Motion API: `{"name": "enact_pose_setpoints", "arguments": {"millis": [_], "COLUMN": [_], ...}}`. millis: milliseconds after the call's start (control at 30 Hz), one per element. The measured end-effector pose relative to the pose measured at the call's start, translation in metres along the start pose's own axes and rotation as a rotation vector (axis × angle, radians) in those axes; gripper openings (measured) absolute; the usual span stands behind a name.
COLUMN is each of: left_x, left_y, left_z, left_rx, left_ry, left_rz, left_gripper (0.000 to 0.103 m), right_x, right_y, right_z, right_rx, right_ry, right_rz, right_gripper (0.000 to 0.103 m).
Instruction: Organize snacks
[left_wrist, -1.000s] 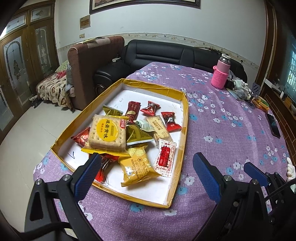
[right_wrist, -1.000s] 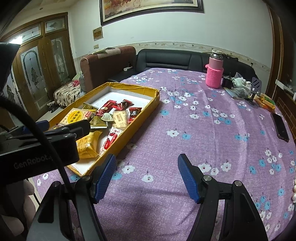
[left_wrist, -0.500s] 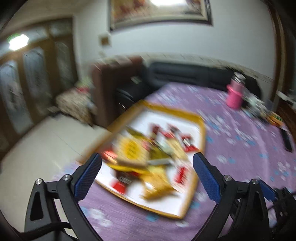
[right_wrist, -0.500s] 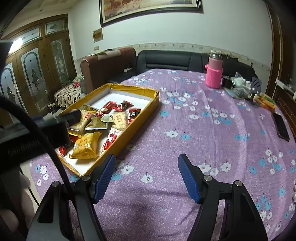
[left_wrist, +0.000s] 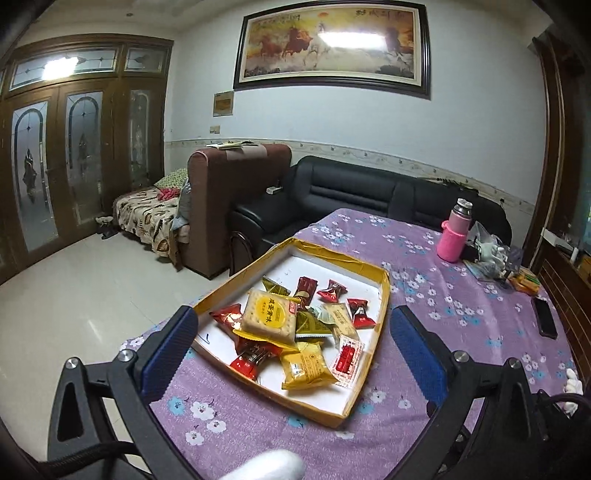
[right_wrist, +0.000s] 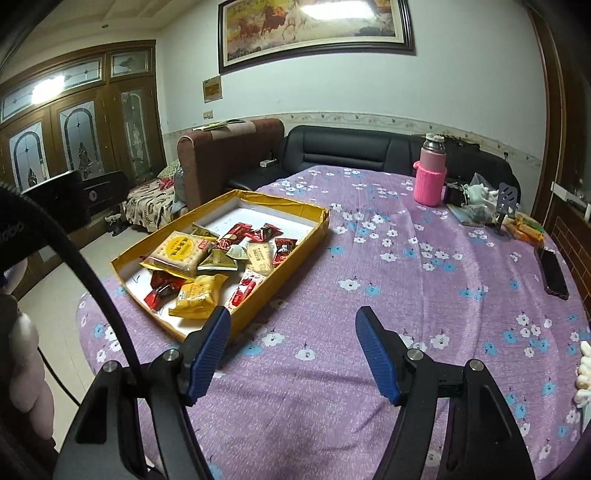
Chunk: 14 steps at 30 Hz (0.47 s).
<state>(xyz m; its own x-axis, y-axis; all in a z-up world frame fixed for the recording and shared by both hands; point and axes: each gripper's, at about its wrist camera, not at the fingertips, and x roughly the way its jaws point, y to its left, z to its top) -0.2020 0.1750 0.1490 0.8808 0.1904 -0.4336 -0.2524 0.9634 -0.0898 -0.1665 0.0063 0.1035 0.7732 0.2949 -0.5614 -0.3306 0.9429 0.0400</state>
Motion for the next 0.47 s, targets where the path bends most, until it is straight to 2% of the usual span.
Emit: {"name": "enact_pose_setpoints", "arguments": {"millis": [300,467], "left_x": [-0.006,-0.002], "left_y": [-0.010,-0.016], "left_z": [-0.005,-0.007], "left_rx": [0.056,0.072], "left_ry": [0.016,0.050], "left_rz": [-0.004,-0.012], "left_gripper": [0.103,0.103], "right_x": [-0.016,-0.021], "right_y": [0.004,0.007], "right_z": [-0.001,-0.005], "right_rx": [-0.020,-0.046], "right_ry": [-0.036,-0.050], "right_rz": [0.014,0.017], "right_gripper": [0.072,0.073]}}
